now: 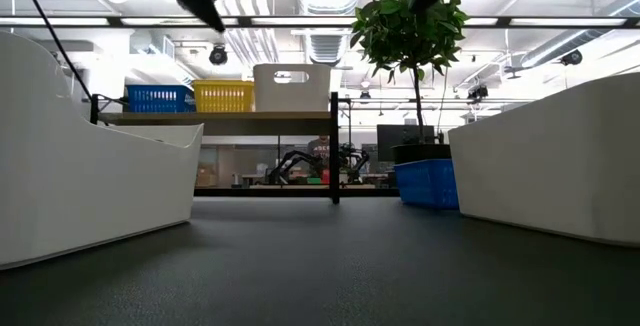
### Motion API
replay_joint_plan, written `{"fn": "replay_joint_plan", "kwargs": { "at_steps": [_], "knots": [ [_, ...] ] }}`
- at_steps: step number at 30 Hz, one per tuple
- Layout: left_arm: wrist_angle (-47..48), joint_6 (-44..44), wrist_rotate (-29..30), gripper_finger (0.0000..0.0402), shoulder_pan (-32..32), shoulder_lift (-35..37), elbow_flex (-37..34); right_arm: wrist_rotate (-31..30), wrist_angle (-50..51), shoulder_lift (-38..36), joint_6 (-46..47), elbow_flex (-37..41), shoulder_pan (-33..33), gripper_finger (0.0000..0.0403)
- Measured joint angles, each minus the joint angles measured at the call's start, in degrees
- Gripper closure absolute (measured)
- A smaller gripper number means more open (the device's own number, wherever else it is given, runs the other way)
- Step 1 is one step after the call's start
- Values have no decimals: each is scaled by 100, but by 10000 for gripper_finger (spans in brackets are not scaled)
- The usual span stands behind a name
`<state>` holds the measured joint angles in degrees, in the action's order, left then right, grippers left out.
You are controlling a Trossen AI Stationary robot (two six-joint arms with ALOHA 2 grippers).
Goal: Stack baskets on shelf by color
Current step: Stack the left white bin into the white bin on the shelf
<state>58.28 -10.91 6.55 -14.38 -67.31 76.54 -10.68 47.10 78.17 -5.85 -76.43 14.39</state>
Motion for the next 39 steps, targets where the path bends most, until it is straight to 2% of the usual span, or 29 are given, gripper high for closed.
{"fn": "replay_joint_plan", "kwargs": {
  "at_steps": [7,14,20,23,27,33,39],
  "knots": [
    [-605,1513,9,402,1712,26,-219,5,-126,0,-82,346,42,394],
    [-1143,3336,455,402,3343,-453,-349,13,-468,-13,-549,681,188,394],
    [-1140,5533,432,402,4428,-1003,-353,55,-1121,-13,-1096,1041,186,394],
    [-1160,6735,177,402,4908,-1284,-298,59,-1711,-13,-1388,1281,186,394],
    [-1169,8116,-581,402,5546,-1720,-246,59,-2555,-13,-1663,1524,174,393],
    [-1543,8701,-1401,402,6156,-2503,-250,57,-3186,-13,-1672,1590,112,367],
    [-1933,8705,-1434,402,6169,-3058,-258,55,-3315,-13,-1853,1587,25,325]
  ]
}}
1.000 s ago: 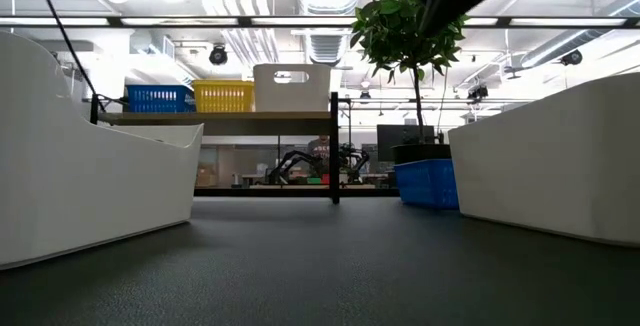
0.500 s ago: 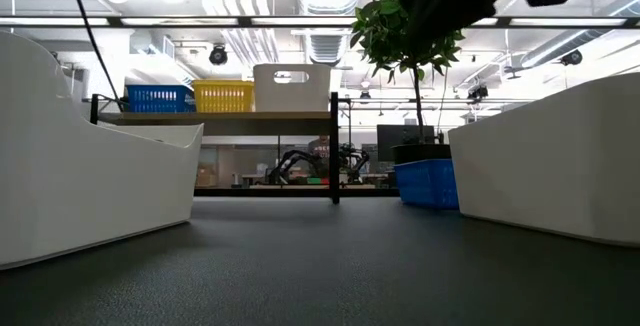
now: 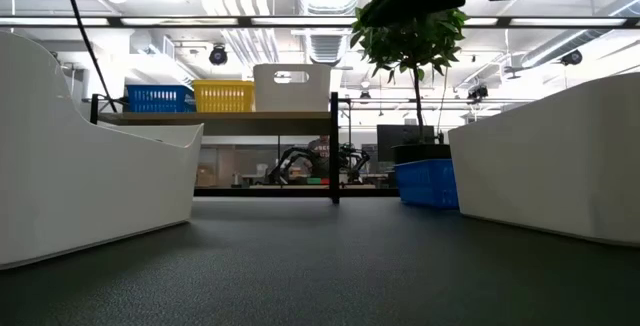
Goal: Stack baskets on shelf by color
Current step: Stack the left white bin into the white bin on the shelf
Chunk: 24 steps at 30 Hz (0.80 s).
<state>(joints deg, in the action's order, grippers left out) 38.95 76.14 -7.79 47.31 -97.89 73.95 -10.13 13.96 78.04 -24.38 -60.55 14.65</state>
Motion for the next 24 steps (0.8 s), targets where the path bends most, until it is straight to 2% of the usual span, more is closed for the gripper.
{"fn": "replay_joint_plan", "kwargs": {
  "at_steps": [7,9,12,15,19,24],
  "knots": [
    [234,0,351,402,-24,-163,-81,-45,-10,0,-118,-2,-108,290],
    [948,266,681,401,-45,-124,-95,-42,-9,0,-166,-2,-141,284],
    [2759,1216,960,401,-54,-56,-133,-37,-14,0,-220,1,-204,277],
    [3451,1644,973,401,-36,-3,-131,-38,-14,1,-221,56,-286,274],
    [3222,1352,1219,402,-56,152,-100,-37,-15,9,-95,186,-406,277],
    [2104,429,2544,402,-314,379,-103,-37,0,13,-105,355,-578,282]
  ]
}}
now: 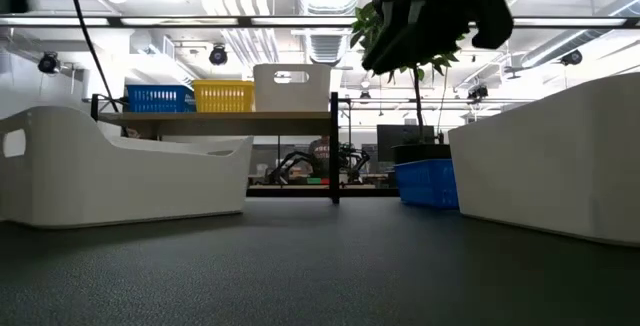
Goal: Stack baskets on shelf by color
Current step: Stack the left white bin into the white bin on the shelf
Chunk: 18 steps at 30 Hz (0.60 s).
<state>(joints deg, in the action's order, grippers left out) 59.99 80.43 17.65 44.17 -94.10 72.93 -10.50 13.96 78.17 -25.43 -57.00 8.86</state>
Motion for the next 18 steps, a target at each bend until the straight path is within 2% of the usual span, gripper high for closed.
{"fn": "replay_joint_plan", "kwargs": {
  "at_steps": [5,10,14,18],
  "knots": [
    [-761,-1250,801,402,-531,113,-11,1,-8,0,33,7,-129,277],
    [-774,-1745,1139,402,-1395,126,-69,15,-9,0,30,7,-160,266],
    [-843,-1547,850,402,-2126,124,-215,15,24,0,1,7,-177,257],
    [-845,-1843,221,395,-2410,124,-283,15,63,0,0,10,-198,250]
  ]
}}
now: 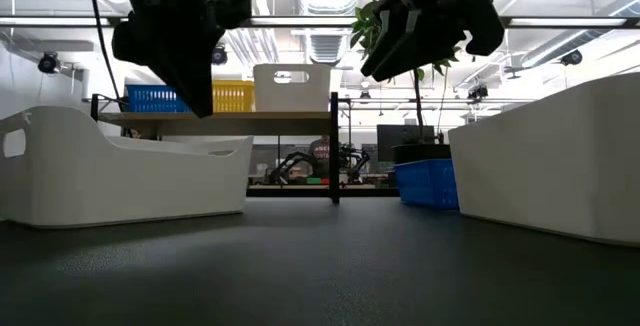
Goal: Stack baskets on shelf by color
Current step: Stack the left white bin into the white bin on the shelf
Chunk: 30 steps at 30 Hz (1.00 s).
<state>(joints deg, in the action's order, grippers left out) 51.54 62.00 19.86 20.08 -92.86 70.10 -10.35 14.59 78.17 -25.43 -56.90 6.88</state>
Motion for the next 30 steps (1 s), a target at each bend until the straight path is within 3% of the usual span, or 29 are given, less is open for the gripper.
{"fn": "replay_joint_plan", "kwargs": {
  "at_steps": [8,14,30],
  "knots": [
    [-65,-98,16,300,-48,13,-35,0,15,0,-91,2,-139,249],
    [-1047,-249,439,239,-87,-60,-371,0,62,0,-85,2,-236,258],
    [-1773,-242,769,228,-298,-164,-976,26,140,0,4,2,-232,266]
  ]
}}
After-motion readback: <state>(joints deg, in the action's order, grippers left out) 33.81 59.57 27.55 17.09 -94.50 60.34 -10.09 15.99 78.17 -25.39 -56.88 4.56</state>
